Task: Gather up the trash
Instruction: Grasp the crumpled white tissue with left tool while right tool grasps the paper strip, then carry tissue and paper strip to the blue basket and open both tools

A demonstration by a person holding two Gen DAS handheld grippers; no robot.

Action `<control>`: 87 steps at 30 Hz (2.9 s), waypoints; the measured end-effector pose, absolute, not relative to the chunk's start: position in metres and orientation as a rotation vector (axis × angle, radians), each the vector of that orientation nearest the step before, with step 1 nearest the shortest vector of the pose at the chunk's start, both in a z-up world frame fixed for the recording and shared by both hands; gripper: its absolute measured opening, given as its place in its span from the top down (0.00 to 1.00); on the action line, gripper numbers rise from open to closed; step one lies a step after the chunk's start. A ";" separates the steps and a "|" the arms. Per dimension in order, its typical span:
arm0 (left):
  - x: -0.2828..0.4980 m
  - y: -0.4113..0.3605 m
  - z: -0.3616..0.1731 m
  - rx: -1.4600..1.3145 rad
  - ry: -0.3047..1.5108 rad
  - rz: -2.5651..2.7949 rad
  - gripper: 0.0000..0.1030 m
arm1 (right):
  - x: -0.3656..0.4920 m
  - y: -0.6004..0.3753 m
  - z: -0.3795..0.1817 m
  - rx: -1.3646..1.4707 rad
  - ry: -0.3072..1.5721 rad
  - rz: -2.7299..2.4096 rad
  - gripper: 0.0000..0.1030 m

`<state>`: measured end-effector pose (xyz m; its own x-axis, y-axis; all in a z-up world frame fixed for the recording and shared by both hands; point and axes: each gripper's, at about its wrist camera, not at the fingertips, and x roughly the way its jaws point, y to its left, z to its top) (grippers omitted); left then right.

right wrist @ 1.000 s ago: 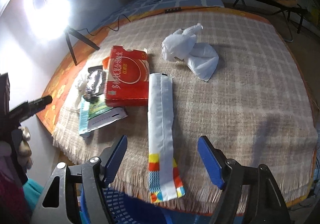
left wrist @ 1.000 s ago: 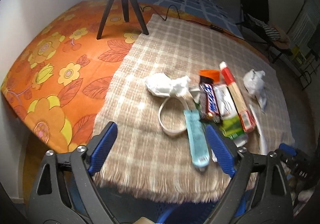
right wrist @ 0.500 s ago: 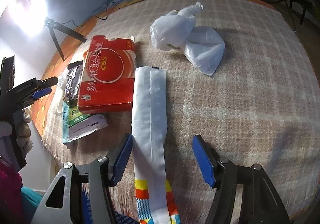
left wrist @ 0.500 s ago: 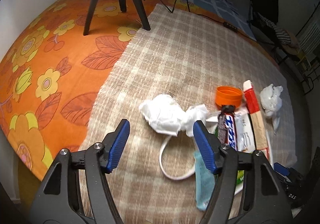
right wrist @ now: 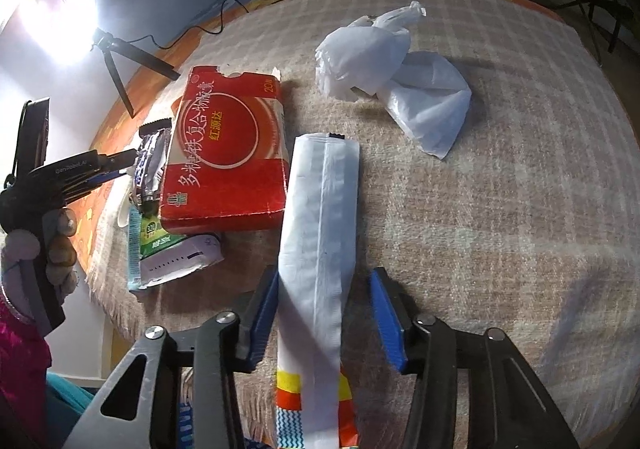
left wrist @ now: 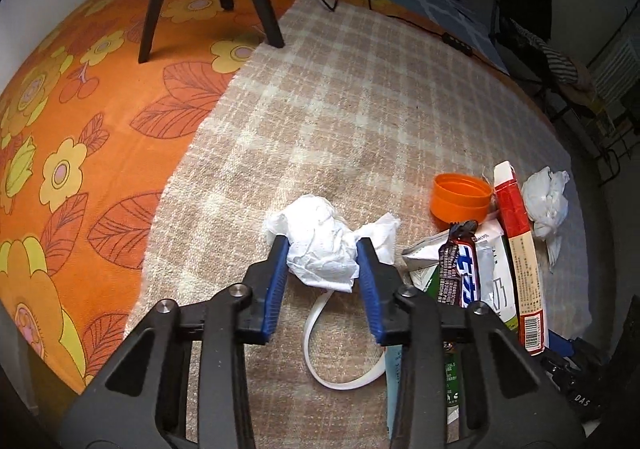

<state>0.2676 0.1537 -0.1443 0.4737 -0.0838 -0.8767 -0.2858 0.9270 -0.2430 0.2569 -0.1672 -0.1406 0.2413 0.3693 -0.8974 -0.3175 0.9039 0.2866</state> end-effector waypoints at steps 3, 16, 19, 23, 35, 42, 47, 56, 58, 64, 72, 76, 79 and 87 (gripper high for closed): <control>0.268 0.150 -0.144 -0.384 1.065 0.120 0.73 | 0.257 -0.163 -0.141 0.054 1.244 0.489 0.66; 0.257 0.162 -0.126 -0.394 1.010 0.130 0.82 | 0.251 -0.170 -0.123 0.069 1.172 0.465 0.83; 0.249 0.164 -0.114 -0.394 0.988 0.130 0.82 | 0.248 -0.173 -0.114 0.079 1.157 0.472 0.83; 0.232 0.160 -0.099 -0.385 0.962 0.113 0.82 | 0.238 -0.175 -0.097 0.078 1.121 0.489 0.83; 0.152 0.118 -0.070 -0.354 0.935 0.012 0.82 | 0.170 -0.182 -0.060 0.056 1.084 0.582 0.83; 0.093 0.079 -0.075 -0.376 0.951 -0.061 0.82 | 0.123 -0.180 -0.063 0.032 1.101 0.632 0.83; 0.056 0.044 -0.088 -0.359 0.983 -0.106 0.82 | 0.092 -0.176 -0.071 -0.003 1.119 0.662 0.83; 0.014 0.002 -0.119 -0.333 1.061 -0.154 0.82 | 0.058 -0.169 -0.097 -0.032 1.169 0.691 0.83; 0.008 -0.002 -0.128 -0.332 1.084 -0.158 0.82 | 0.054 -0.168 -0.104 -0.027 1.184 0.693 0.83; -0.003 -0.010 -0.152 -0.323 1.137 -0.148 0.82 | 0.048 -0.167 -0.117 -0.025 1.215 0.686 0.83; -0.008 -0.019 -0.172 -0.305 1.181 -0.141 0.82 | 0.051 -0.163 -0.123 -0.040 1.224 0.677 0.81; -0.007 -0.017 -0.173 -0.299 1.184 -0.132 0.82 | 0.052 -0.162 -0.127 -0.037 1.237 0.673 0.79; -0.006 -0.017 -0.174 -0.292 1.186 -0.125 0.68 | 0.053 -0.162 -0.128 -0.036 1.242 0.668 0.74; -0.005 -0.014 -0.174 -0.283 1.174 -0.101 0.40 | 0.055 -0.164 -0.129 -0.031 1.243 0.634 0.32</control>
